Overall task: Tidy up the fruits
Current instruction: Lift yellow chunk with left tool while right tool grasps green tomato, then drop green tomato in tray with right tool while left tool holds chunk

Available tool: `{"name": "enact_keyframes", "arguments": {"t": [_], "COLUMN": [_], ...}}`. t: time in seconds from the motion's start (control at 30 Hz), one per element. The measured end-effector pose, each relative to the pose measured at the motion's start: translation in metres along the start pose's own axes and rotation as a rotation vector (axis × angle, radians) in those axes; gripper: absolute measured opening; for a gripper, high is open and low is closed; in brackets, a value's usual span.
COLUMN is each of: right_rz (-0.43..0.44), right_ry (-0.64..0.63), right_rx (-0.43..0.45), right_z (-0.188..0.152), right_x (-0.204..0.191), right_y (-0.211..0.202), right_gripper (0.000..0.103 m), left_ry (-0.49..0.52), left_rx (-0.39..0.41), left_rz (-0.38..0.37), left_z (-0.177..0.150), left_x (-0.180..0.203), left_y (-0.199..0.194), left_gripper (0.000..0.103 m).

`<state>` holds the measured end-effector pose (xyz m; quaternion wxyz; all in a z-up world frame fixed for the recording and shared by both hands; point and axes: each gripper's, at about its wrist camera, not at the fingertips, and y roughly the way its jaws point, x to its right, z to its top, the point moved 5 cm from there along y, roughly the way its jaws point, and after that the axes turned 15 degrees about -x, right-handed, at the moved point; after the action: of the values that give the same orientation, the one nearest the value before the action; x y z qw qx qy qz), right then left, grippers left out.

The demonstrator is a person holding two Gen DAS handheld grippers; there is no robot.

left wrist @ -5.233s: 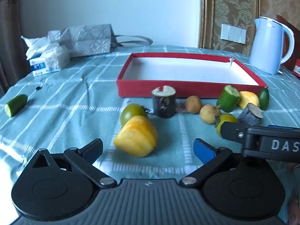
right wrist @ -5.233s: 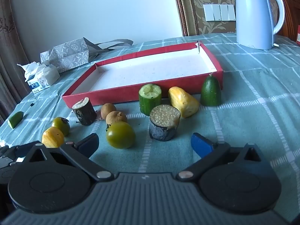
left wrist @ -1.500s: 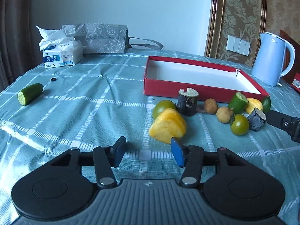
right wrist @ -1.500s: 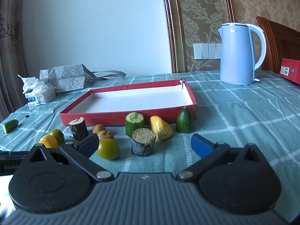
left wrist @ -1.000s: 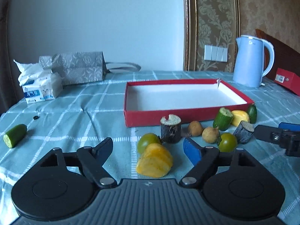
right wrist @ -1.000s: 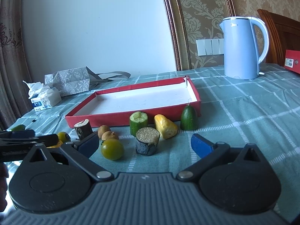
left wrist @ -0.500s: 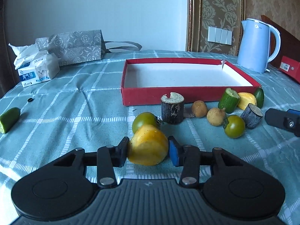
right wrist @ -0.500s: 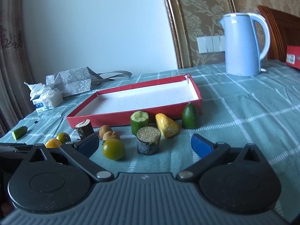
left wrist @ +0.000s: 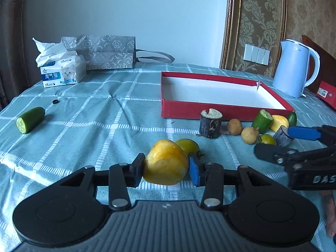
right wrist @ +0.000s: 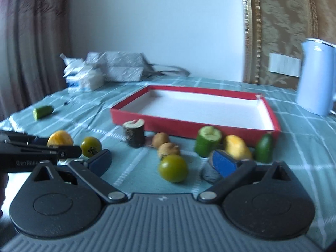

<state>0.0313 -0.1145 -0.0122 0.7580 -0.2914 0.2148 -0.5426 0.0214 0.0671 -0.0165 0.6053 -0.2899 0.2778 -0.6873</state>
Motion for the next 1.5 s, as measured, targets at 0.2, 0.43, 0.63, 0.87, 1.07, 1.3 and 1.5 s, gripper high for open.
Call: {"name": "enact_keyframes", "arguments": {"t": [0.2, 0.43, 0.63, 0.87, 1.07, 1.3, 1.5], "right_rz": [-0.007, -0.034, -0.038, -0.025, -0.046, -0.122, -0.214], "right_ry": [-0.013, 0.036, 0.051, 0.092, 0.106, 0.241, 0.261], "right_rx": [-0.056, -0.102, -0.111, -0.065, 0.070, 0.003, -0.088], "right_z": [0.003, 0.003, 0.002, 0.002, 0.041, 0.095, 0.090], "right_x": [0.000, 0.011, 0.014, 0.018, 0.035, 0.120, 0.151], "right_y": [0.016, 0.026, 0.027, 0.015, -0.016, 0.035, 0.074], "right_gripper": [0.060, 0.044, 0.033, 0.033, 0.033, 0.033, 0.033], "left_ry": [-0.007, -0.001, -0.002, 0.000, 0.016, 0.033, 0.034], "left_rx": [0.006, 0.004, 0.007, 0.022, 0.028, 0.045, 0.038], "left_rz": [-0.026, -0.045, -0.043, -0.034, -0.032, -0.035, -0.007], "left_z": [-0.002, -0.004, -0.002, -0.001, -0.001, 0.001, 0.006], "left_x": [-0.001, 0.001, 0.002, 0.003, 0.008, 0.016, 0.018], "left_y": [0.001, 0.002, 0.000, -0.006, -0.009, -0.017, -0.014], "left_gripper": [0.042, 0.042, 0.042, 0.042, 0.042, 0.042, 0.042]}}
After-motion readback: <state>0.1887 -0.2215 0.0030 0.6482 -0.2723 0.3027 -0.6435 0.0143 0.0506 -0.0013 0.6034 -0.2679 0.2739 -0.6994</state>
